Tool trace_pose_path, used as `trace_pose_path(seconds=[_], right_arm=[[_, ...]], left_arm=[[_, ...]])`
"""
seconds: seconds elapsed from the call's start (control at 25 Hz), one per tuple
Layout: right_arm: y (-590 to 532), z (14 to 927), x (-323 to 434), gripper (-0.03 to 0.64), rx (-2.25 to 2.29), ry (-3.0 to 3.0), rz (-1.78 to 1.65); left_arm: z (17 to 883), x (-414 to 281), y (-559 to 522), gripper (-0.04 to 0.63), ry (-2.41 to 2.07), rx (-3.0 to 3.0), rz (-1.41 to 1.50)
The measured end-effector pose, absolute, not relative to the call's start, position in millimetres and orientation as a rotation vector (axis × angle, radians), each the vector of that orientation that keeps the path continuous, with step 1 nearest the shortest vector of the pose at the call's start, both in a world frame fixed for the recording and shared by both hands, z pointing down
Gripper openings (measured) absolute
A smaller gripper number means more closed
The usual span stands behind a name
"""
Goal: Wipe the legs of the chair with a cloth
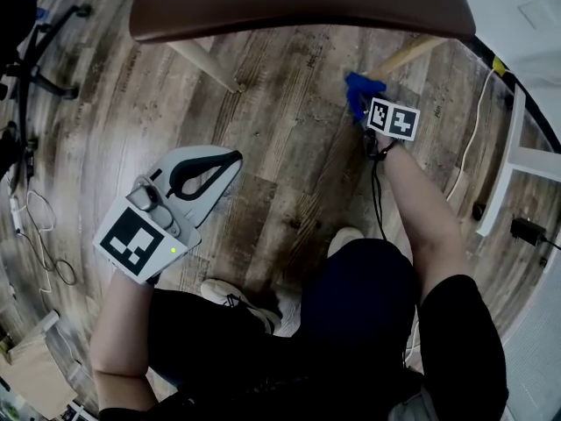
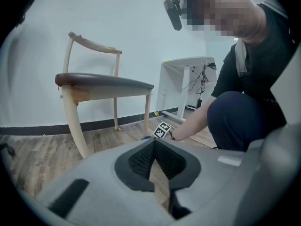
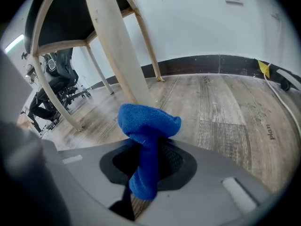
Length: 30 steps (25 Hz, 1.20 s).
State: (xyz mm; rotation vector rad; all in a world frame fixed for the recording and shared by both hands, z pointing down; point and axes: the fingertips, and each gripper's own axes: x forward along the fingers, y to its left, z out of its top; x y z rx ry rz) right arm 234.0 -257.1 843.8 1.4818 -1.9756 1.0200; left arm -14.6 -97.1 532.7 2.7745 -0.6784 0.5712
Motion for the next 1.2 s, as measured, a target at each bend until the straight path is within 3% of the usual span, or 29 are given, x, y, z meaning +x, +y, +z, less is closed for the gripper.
trace_pose_path(seconds=[0.44, 1.2], right_arm=[[-261.3, 762.6, 239.2, 0.091, 1.502, -2.114, 0.830], [-258.2, 525.7, 235.7, 0.091, 1.525, -2.315, 0.252]], left_arm=[[522.8, -10.2, -95.2, 0.005, -0.666, 2.797, 0.538], [502.4, -12.5, -96.2, 0.005, -0.663, 2.850, 0.437]])
